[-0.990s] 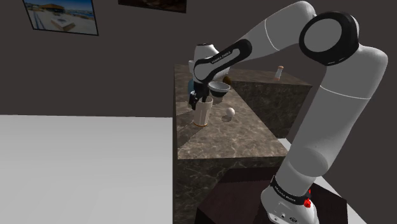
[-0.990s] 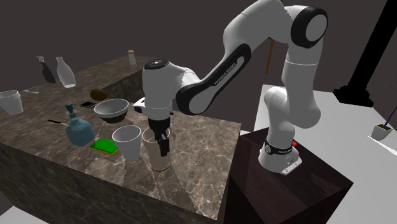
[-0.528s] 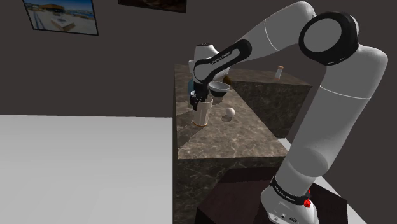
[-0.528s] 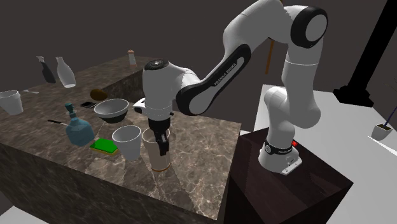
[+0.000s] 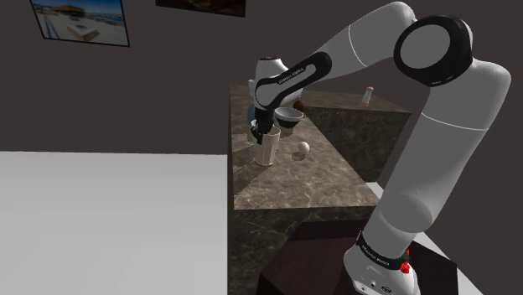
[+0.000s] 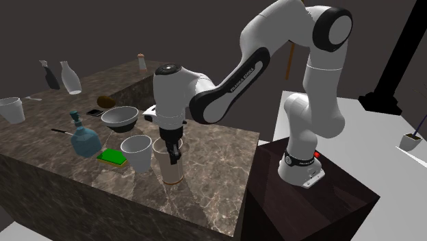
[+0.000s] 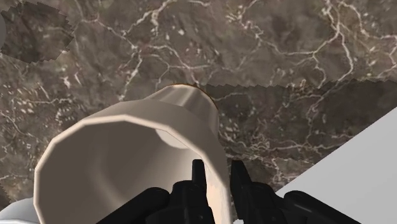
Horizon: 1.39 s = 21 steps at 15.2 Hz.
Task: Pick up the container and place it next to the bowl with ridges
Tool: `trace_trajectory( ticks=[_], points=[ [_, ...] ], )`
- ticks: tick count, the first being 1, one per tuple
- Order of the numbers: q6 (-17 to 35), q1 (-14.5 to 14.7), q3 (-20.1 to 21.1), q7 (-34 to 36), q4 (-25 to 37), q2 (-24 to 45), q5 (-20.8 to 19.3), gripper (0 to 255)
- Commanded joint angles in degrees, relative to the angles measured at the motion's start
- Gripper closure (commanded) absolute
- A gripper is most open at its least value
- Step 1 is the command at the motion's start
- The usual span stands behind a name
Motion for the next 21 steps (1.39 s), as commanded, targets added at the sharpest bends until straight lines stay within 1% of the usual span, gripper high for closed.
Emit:
trace_trajectory(
  ticks=[1,21],
  points=[
    [0.0,0.0,0.0,0.0,-0.1,0.0,0.0,255],
    [-15.0,0.2,0.2,-1.6,9.3,-5.5,0.8,255]
  ],
)
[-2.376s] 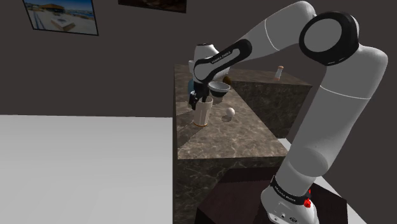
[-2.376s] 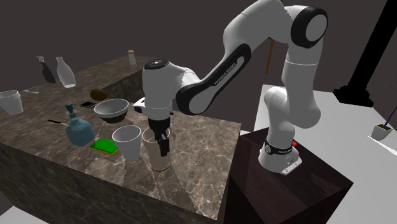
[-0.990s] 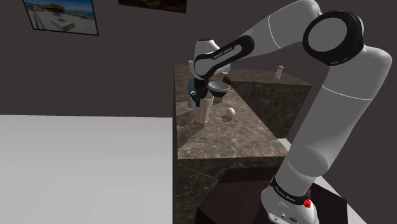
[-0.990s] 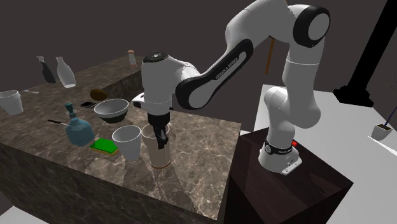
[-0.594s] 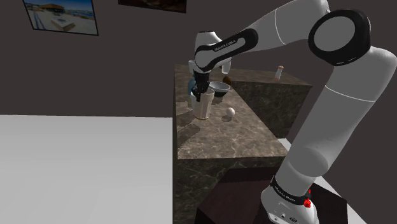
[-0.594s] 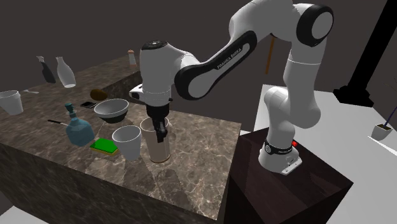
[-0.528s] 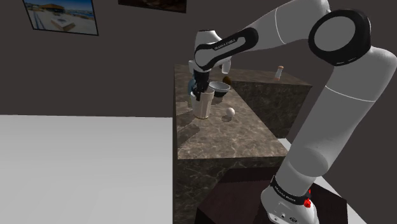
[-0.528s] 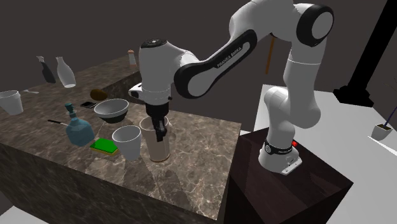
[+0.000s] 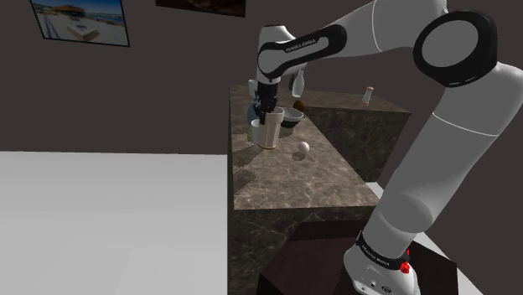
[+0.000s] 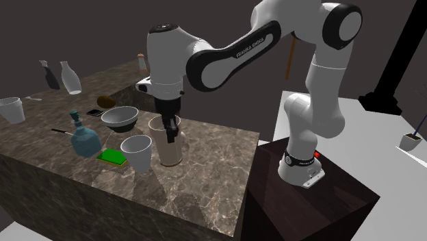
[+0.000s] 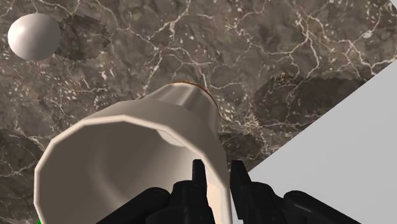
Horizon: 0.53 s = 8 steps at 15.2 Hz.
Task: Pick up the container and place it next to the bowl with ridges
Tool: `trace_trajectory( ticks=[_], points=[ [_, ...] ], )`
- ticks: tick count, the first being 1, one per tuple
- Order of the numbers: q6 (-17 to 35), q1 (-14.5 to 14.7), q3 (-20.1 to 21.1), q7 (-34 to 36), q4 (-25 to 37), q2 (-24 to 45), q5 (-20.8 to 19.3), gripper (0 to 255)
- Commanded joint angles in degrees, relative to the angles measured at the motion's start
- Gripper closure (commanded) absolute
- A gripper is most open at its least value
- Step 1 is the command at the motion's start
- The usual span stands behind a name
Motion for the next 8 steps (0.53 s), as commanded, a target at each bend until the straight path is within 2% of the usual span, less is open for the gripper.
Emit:
trace_trajectory(
  ticks=[1,8],
  points=[
    [-1.8,0.0,0.0,-0.2,1.5,-0.3,0.1,255],
    [-7.1,0.1,0.1,-0.7,6.1,-1.0,0.3,255]
  ],
)
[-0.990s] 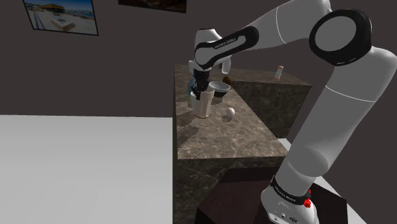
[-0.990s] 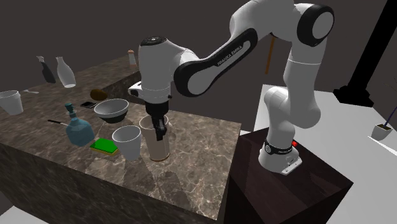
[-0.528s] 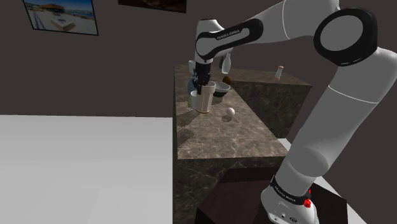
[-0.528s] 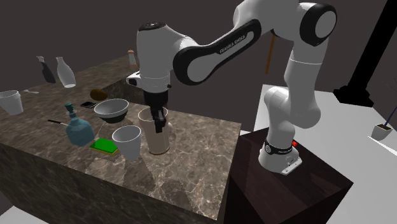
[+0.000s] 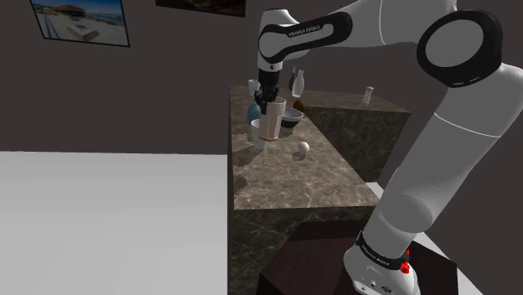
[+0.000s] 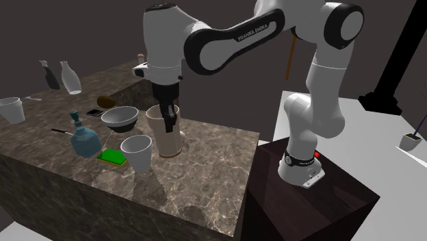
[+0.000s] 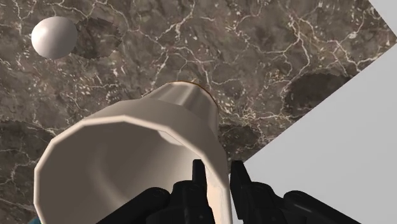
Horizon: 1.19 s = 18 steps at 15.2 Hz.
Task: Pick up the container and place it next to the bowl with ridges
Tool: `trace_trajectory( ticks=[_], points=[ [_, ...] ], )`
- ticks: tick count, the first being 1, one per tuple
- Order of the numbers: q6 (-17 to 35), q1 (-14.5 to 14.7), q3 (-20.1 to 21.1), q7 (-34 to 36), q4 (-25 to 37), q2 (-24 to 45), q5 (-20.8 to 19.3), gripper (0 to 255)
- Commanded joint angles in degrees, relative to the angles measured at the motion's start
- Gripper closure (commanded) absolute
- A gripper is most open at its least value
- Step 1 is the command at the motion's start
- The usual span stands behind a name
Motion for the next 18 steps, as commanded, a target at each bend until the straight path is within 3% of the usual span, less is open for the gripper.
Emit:
trace_trajectory(
  ticks=[1,18],
  points=[
    [-1.7,0.1,0.1,-0.1,1.5,-0.2,0.0,255],
    [-14.9,0.2,0.2,-1.4,15.8,0.8,0.4,255]
  ],
)
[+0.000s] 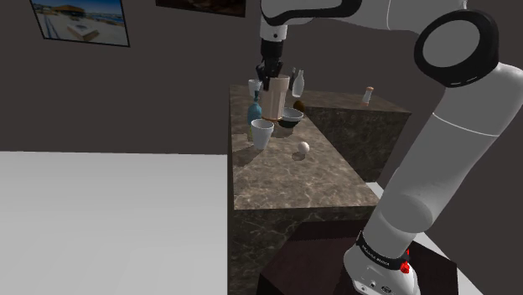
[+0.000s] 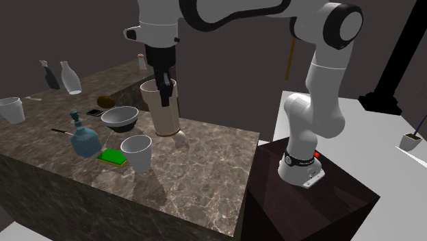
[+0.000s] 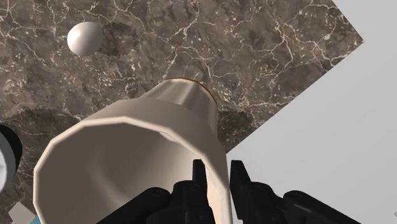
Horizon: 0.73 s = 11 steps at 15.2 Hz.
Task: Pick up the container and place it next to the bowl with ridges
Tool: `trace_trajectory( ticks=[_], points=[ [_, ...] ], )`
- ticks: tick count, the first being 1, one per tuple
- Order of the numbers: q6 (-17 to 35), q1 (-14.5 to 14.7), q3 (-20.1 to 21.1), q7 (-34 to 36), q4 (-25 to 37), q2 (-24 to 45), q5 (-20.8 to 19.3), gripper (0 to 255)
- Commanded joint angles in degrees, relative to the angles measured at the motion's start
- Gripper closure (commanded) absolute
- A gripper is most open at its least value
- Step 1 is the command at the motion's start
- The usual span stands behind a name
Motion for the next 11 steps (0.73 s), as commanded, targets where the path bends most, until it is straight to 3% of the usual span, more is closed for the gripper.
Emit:
trace_trajectory(
  ticks=[1,11],
  points=[
    [-1.1,0.0,0.0,-0.2,1.2,0.1,0.0,255],
    [3.4,-6.4,-7.3,-13.6,0.0,2.1,0.9,255]
  ],
)
